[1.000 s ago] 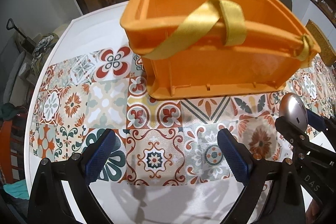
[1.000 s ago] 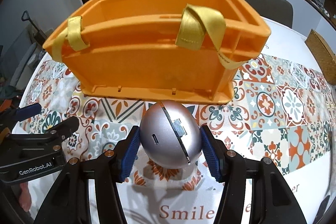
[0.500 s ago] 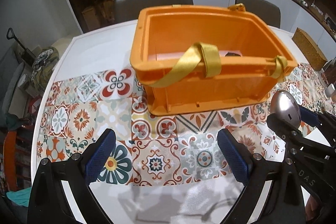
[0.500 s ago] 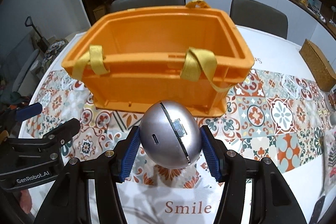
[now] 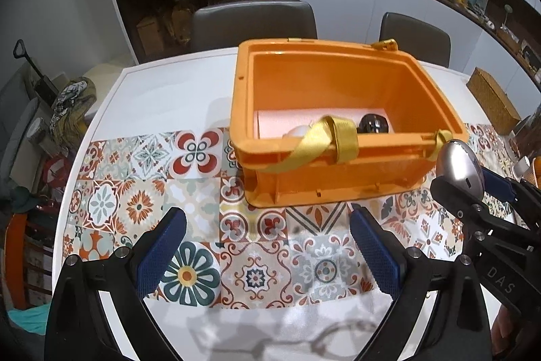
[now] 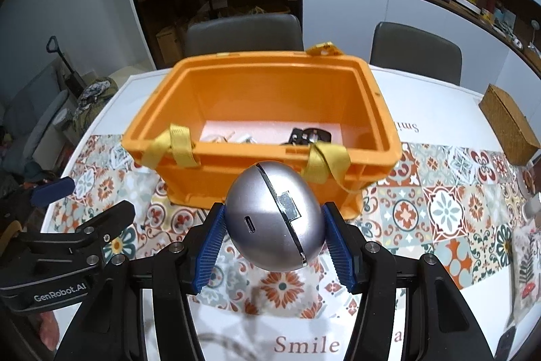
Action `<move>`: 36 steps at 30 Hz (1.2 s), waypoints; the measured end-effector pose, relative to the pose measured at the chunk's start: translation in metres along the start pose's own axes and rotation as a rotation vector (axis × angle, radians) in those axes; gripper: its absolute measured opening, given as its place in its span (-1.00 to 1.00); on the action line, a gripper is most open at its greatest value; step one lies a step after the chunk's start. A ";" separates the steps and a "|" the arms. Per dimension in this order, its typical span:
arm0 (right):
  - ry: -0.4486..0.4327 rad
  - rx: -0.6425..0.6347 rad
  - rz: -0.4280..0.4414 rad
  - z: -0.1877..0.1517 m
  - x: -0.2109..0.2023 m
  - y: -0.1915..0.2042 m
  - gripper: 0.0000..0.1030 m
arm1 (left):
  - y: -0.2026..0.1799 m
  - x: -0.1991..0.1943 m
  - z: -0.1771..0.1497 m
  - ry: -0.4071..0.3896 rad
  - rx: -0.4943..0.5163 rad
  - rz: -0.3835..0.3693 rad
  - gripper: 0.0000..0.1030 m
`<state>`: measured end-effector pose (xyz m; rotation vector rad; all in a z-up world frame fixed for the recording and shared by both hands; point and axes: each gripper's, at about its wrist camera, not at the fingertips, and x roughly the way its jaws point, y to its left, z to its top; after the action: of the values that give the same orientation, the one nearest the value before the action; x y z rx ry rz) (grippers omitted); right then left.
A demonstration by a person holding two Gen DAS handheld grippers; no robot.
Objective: Organize rigid objects
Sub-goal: 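Lift the silver egg with the right tool and carry it over the crate, then lower the silver egg into the crate and open the right tool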
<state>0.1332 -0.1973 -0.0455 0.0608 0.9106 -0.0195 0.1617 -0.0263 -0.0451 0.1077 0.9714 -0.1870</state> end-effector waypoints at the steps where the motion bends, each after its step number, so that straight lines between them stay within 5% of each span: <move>1: -0.007 -0.002 0.003 0.003 -0.001 0.001 0.11 | 0.001 -0.001 0.002 -0.004 -0.002 0.000 0.92; 25: -0.062 -0.016 0.017 0.063 0.010 0.010 0.11 | 0.018 -0.003 0.058 -0.079 -0.020 0.033 0.92; 36: 0.017 -0.002 0.031 0.079 0.048 0.010 0.11 | 0.027 0.018 0.072 -0.056 -0.043 0.062 0.92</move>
<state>0.2252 -0.1921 -0.0343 0.0733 0.9268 0.0113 0.2351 -0.0143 -0.0193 0.0926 0.9149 -0.1118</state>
